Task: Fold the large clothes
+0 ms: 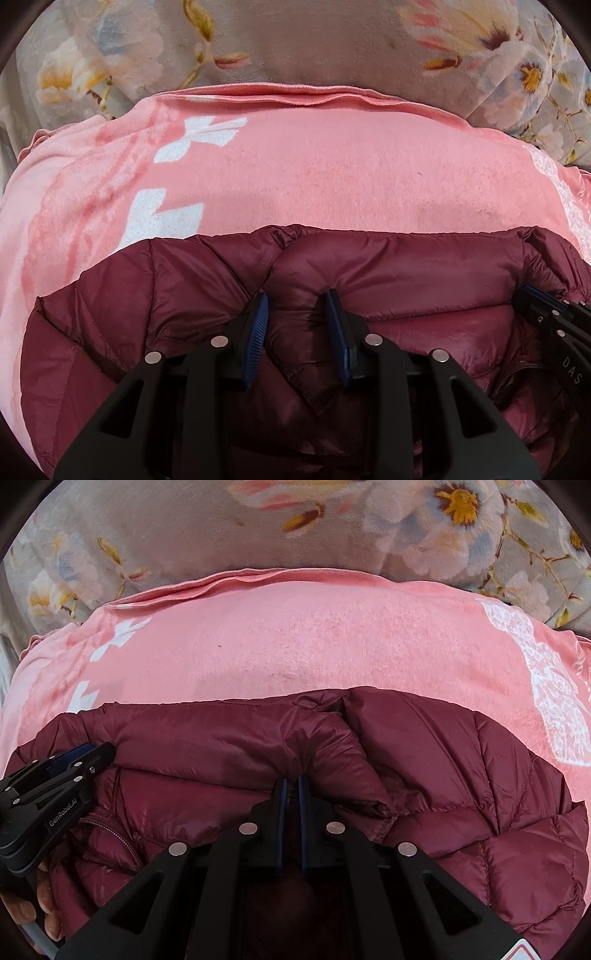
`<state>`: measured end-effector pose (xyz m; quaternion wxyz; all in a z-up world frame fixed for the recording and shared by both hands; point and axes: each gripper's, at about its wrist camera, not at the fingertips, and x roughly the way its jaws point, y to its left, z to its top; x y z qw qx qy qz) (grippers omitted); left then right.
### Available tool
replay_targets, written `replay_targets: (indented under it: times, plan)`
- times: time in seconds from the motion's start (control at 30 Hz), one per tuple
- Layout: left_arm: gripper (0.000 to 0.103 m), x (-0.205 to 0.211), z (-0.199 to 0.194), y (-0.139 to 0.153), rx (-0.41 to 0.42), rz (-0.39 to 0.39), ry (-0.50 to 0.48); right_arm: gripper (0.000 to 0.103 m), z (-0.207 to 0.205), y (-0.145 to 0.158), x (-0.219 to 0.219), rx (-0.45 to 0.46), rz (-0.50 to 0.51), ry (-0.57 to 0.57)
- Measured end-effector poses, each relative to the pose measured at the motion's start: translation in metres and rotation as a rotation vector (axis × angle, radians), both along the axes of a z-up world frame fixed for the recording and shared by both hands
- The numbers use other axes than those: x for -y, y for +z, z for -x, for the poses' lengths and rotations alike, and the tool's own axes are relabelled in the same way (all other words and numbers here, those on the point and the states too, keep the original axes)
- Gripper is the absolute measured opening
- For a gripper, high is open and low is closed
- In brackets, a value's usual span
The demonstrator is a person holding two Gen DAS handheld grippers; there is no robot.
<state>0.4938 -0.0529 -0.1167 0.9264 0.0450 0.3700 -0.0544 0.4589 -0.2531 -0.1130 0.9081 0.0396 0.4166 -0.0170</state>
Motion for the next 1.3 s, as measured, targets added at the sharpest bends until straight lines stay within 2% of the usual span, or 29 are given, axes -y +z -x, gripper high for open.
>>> replay_targets:
  times: [0.9, 0.97, 1.03, 1.07, 1.1, 1.13, 1.17, 1.2, 1.3]
  plan:
    - [0.031, 0.011, 0.0, -0.003, 0.004, -0.092, 0.01, 0.002, -0.002, -0.001, -0.002, -0.004, 0.025, -0.001]
    - [0.031, 0.012, -0.001, -0.003, 0.005, -0.106, 0.01, 0.002, -0.002, 0.0, -0.002, -0.004, 0.02, -0.001]
    - [0.032, 0.015, 0.0, -0.002, 0.009, -0.131, 0.014, 0.004, 0.0, 0.002, 0.005, -0.003, -0.034, 0.009]
    - [0.036, 0.016, 0.001, -0.001, 0.013, -0.145, 0.018, 0.005, 0.003, 0.005, 0.01, -0.007, -0.061, 0.009]
    - [0.045, 0.016, 0.003, 0.0, 0.019, -0.166, 0.035, 0.005, 0.009, 0.011, 0.014, -0.01, -0.068, -0.003]
    - [0.063, 0.014, 0.008, 0.003, 0.024, -0.196, 0.067, 0.006, 0.023, 0.022, 0.02, 0.006, -0.08, -0.027]
    - [0.073, 0.009, 0.016, 0.008, 0.025, -0.198, 0.079, 0.017, 0.039, 0.034, 0.026, 0.033, -0.101, -0.039]
    - [0.076, 0.004, 0.023, 0.012, 0.023, -0.171, 0.074, 0.028, 0.053, 0.042, 0.031, 0.044, -0.118, -0.041]
    - [0.079, -0.031, 0.07, 0.034, -0.005, -0.027, 0.013, 0.034, 0.122, 0.071, 0.054, 0.051, -0.16, -0.023]
